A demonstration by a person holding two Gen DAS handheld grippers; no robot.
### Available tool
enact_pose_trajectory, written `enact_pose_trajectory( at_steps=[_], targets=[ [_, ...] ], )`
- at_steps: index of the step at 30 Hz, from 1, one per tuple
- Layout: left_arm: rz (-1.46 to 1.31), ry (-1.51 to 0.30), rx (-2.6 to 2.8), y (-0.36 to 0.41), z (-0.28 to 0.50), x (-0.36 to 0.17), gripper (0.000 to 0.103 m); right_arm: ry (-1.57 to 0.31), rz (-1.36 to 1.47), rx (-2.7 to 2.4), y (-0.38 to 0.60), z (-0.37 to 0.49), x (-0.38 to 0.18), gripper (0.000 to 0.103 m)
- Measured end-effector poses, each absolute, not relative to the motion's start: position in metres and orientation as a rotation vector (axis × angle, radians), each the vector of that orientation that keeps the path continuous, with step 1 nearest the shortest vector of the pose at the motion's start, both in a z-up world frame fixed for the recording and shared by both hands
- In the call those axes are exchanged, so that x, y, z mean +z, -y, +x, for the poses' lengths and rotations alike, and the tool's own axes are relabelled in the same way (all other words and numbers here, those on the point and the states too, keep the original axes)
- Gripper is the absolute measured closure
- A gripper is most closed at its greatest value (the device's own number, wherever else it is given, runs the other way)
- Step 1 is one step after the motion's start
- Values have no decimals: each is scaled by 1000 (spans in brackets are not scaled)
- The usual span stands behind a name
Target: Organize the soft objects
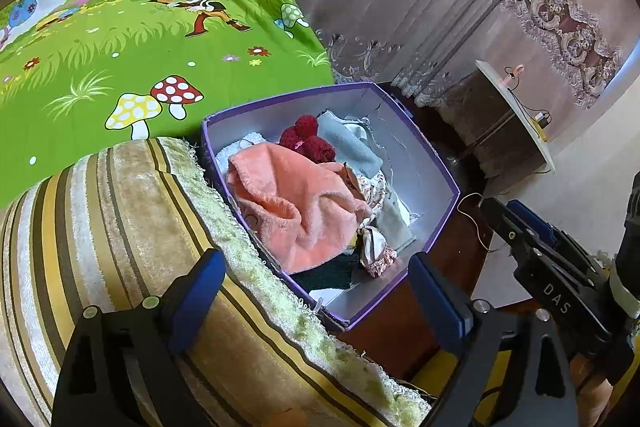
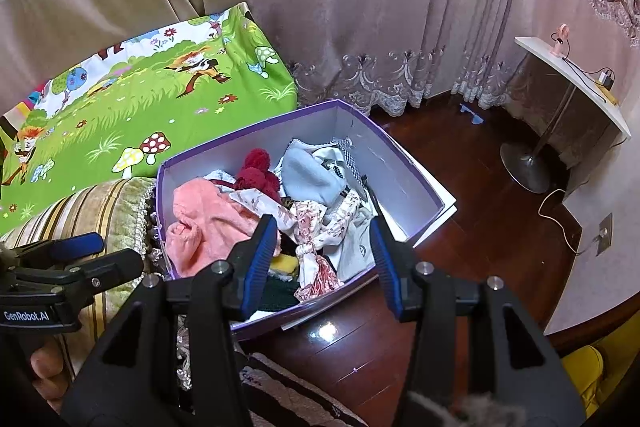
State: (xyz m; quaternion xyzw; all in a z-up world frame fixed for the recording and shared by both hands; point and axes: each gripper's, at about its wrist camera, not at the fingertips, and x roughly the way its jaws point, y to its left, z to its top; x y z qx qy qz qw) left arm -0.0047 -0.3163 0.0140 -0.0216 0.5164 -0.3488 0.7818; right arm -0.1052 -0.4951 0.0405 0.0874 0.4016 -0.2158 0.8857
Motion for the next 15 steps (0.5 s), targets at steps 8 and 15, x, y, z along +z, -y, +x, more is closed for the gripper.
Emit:
enact_pose_trajectory(
  at_steps=[8,15],
  targets=[
    [-44,-1117,-756,316,-4,14,8,-836,186,-451,495,-104,40,51],
    [-44,-1117,-757,316,-4,14,7,-839,189,-450,496,-105,39,51]
  ],
)
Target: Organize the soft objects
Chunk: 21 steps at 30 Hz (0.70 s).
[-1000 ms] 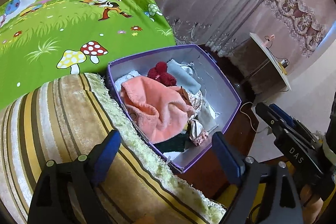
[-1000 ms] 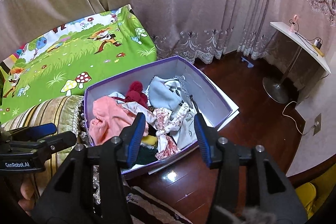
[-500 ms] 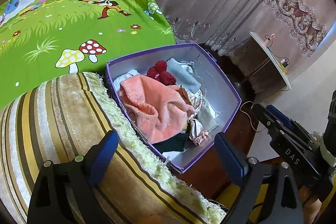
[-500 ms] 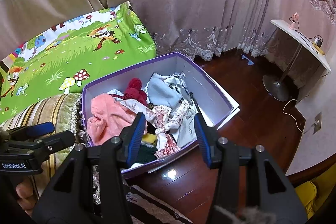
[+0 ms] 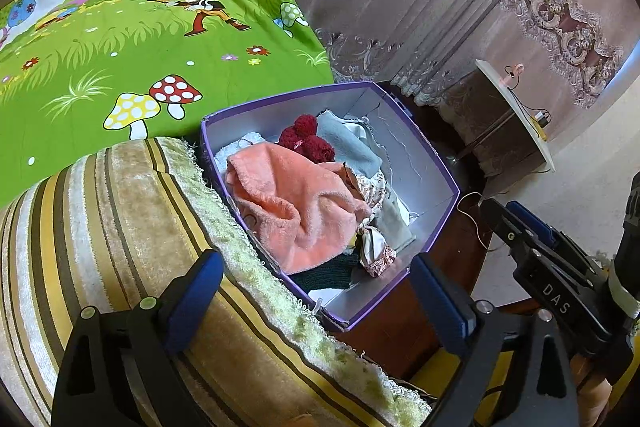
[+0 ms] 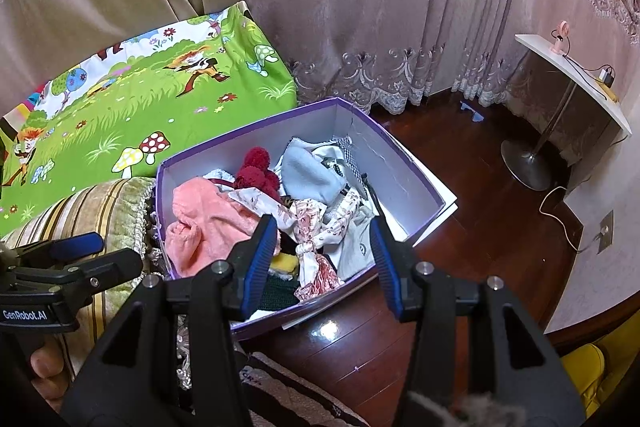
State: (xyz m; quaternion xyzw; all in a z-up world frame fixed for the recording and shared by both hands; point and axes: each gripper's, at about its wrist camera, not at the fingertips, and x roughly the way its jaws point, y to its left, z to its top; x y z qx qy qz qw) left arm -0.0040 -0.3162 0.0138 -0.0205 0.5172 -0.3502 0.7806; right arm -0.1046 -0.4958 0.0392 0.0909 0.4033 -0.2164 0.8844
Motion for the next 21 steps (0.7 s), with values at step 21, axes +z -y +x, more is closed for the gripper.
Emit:
enact_pose_trajectory(
  at_steps=[21],
  targets=[
    [-45,-1117,-756,316,-4,13,7,-840,193,-453,496,-106,37,51]
  ],
)
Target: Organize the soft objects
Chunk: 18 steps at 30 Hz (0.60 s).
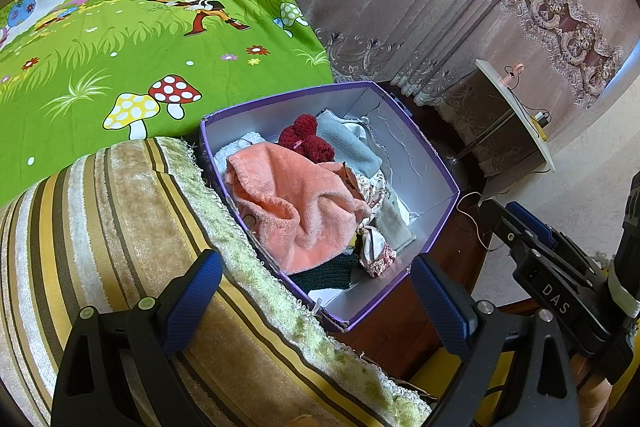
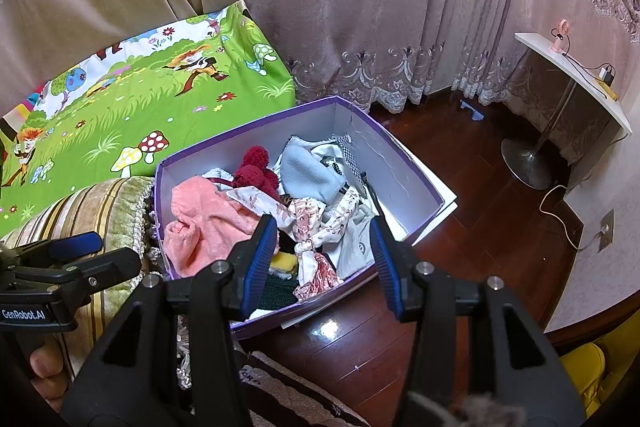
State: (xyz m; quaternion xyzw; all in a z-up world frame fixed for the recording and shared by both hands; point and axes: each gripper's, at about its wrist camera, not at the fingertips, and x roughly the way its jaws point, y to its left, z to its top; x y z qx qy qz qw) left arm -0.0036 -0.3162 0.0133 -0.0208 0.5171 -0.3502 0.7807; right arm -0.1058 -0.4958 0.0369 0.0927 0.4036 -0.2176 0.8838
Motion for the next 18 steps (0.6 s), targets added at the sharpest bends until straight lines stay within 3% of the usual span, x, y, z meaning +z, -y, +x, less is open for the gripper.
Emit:
enact_pose_trajectory(
  at_steps=[18],
  targets=[
    [-45,-1118,-756,317,-3,13,5,-847,196,-452,496,-106,34,51]
  ],
)
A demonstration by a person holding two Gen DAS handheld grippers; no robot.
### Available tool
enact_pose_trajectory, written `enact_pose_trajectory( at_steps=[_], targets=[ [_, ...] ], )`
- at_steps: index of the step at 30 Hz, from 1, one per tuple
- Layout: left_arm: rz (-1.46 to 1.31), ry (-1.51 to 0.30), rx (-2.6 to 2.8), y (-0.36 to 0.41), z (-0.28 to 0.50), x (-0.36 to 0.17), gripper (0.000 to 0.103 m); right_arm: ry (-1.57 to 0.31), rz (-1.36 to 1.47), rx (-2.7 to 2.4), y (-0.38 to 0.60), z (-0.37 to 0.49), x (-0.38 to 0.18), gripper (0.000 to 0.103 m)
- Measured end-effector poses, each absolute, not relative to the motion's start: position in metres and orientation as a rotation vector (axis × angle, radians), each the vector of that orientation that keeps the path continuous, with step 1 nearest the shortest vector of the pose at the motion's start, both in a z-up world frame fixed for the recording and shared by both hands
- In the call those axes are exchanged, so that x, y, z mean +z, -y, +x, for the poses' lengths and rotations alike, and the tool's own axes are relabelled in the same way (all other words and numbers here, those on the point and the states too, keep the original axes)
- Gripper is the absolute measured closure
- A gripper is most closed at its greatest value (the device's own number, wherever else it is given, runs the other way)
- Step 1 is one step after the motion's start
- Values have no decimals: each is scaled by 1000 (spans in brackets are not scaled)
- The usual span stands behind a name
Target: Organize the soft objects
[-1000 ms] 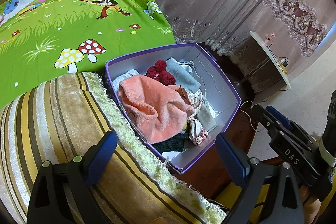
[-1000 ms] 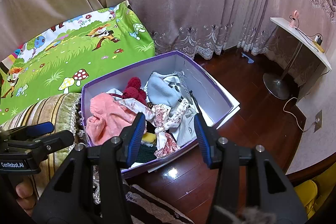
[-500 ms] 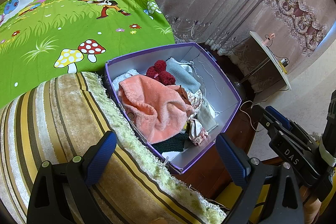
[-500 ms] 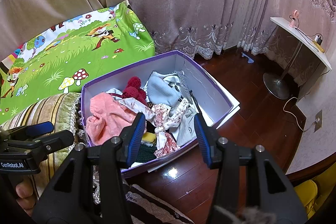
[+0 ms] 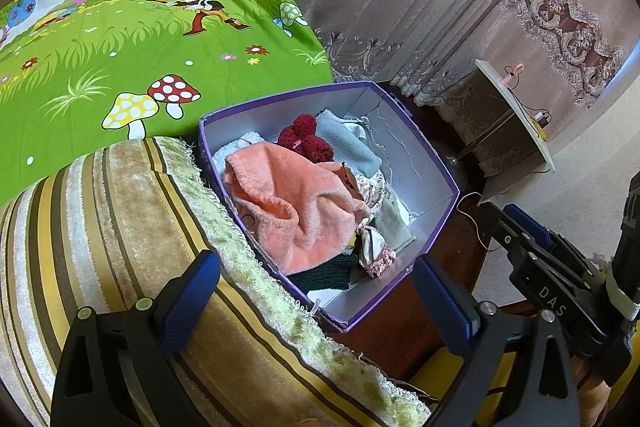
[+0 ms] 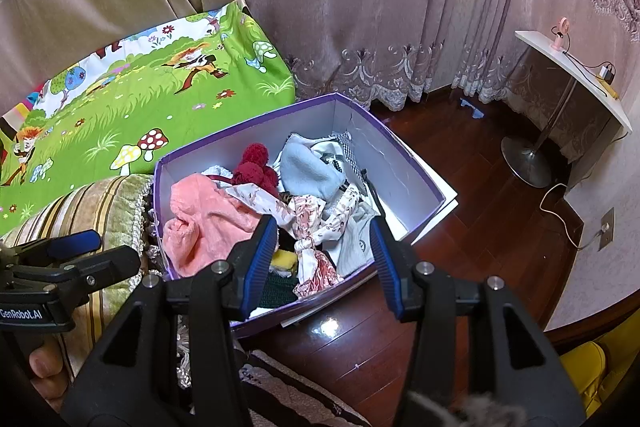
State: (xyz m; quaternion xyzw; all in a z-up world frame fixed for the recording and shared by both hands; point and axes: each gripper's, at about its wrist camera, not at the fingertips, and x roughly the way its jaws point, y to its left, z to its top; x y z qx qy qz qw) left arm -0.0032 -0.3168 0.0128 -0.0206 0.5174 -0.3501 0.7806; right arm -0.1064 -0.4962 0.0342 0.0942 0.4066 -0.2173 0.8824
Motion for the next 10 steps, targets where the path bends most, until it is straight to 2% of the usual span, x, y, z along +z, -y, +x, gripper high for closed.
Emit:
enact_pose_trajectory(
  at_steps=[10],
  targets=[
    [-65,-1085,-751,322,-5,13,1,-849,197,-457,496,-107,33,51]
  ],
)
